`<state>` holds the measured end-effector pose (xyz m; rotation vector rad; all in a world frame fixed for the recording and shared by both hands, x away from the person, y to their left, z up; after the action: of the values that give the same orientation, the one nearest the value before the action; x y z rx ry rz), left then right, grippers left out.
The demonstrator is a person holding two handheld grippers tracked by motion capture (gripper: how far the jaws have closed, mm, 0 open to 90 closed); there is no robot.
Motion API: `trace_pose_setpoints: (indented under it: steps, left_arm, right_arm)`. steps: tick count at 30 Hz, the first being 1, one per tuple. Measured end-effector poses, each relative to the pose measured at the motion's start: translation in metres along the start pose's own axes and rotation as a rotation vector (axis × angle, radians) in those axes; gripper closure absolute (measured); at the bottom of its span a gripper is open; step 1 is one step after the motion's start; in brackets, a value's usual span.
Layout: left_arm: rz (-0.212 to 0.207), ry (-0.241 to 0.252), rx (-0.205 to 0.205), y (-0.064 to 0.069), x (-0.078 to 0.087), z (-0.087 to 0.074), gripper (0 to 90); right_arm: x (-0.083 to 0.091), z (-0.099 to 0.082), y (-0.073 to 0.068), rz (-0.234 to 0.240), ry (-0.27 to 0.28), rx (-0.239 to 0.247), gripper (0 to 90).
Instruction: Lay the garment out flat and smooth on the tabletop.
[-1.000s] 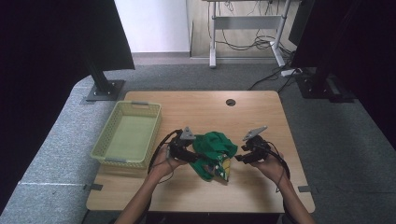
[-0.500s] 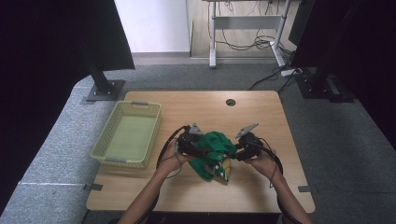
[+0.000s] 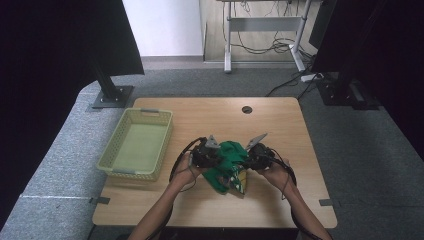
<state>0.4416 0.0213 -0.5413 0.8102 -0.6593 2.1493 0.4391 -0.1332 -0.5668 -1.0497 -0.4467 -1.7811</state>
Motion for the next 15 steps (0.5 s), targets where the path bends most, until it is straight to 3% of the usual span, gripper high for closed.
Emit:
trace_pose_setpoints:
  steps: [5,7,12,15]
  left_arm:
    - [0.023,0.033,0.006,-0.009,0.009,-0.004,83.9]
    - [0.037,0.036,0.013,-0.015,0.013,-0.007,84.2]
    - [0.06,0.045,0.029,-0.026,0.021,-0.009,84.2]
    - [0.06,0.045,0.029,-0.026,0.021,-0.009,84.3]
  right_arm:
    - [0.008,-0.002,0.004,-0.031,0.015,-0.013,85.8]
    - [0.024,-0.006,0.012,-0.076,0.037,-0.046,85.9]
    - [0.042,-0.011,0.021,-0.101,0.069,-0.076,85.9]
    - [0.045,-0.012,0.023,-0.108,0.072,-0.081,85.9]
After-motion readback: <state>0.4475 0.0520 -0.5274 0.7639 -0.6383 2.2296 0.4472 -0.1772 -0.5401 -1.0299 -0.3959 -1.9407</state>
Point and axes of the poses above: each handheld gripper's, and its own axes: x roughly backward along the jaws, z roughly out of its top, y roughly to its right, the point moved 8 cm from there along -x, roughly forward along the jaws, and after that the axes turned 11 degrees about z, right-handed, at the moved point
